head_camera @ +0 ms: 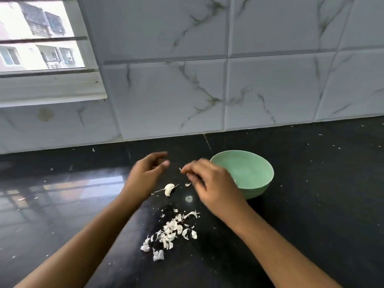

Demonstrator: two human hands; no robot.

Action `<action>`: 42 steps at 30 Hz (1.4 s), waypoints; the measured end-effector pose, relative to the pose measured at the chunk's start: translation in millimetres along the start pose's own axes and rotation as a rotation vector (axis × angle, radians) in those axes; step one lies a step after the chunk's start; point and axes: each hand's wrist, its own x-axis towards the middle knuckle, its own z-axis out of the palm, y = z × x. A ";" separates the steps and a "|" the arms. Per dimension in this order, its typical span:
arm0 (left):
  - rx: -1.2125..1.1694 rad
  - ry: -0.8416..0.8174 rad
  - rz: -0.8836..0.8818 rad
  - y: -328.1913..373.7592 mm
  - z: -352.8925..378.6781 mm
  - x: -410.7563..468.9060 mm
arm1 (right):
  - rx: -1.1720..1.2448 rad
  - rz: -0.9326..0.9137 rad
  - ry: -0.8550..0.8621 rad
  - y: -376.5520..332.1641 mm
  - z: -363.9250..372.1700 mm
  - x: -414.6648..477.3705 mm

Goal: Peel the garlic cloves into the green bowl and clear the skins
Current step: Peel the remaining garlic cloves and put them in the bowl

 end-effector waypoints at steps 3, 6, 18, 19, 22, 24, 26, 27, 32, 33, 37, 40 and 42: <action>0.174 0.033 -0.028 -35.2 -37.0 -11.9 | -0.052 0.101 -0.224 9.7 24.3 -3.8; 0.366 0.003 -0.024 -58.7 -45.6 -17.1 | -0.137 0.210 -0.300 20.6 32.3 1.4; 0.547 -0.072 0.105 -59.6 -46.8 -22.9 | -0.256 -0.563 -0.521 -87.6 75.7 -99.6; 0.543 -0.075 0.106 -58.6 -46.6 -23.4 | -0.292 -0.567 -0.481 -84.9 80.4 -97.8; 0.534 -0.080 0.102 -62.4 -46.5 -24.9 | -0.301 -0.540 -0.402 -69.4 81.2 -75.7; 0.533 -0.085 0.107 -62.6 -45.7 -26.1 | -0.336 -0.483 -0.392 -53.1 77.0 -62.8; 0.534 -0.084 0.113 -61.8 -44.5 -26.8 | -0.304 -0.373 -0.394 -35.8 69.0 -52.4; 0.536 -0.081 0.116 -61.5 -43.8 -27.3 | -0.201 -0.249 -0.384 -29.5 64.1 -47.1; 0.551 -0.090 0.117 -62.7 -43.3 -26.1 | -0.032 0.403 -0.225 10.9 53.7 1.8; 0.554 -0.093 0.117 -63.0 -42.8 -25.8 | -0.088 0.454 -0.259 18.0 56.1 13.7; 0.555 -0.097 0.119 -64.3 -42.7 -24.9 | -0.210 0.500 -0.399 39.4 77.8 49.7; 0.554 -0.096 0.130 -66.9 -42.2 -23.8 | -0.295 0.429 -0.472 48.6 88.1 56.0; 0.556 -0.101 0.143 -69.2 -41.0 -22.9 | -0.354 0.395 -0.475 49.3 85.5 52.9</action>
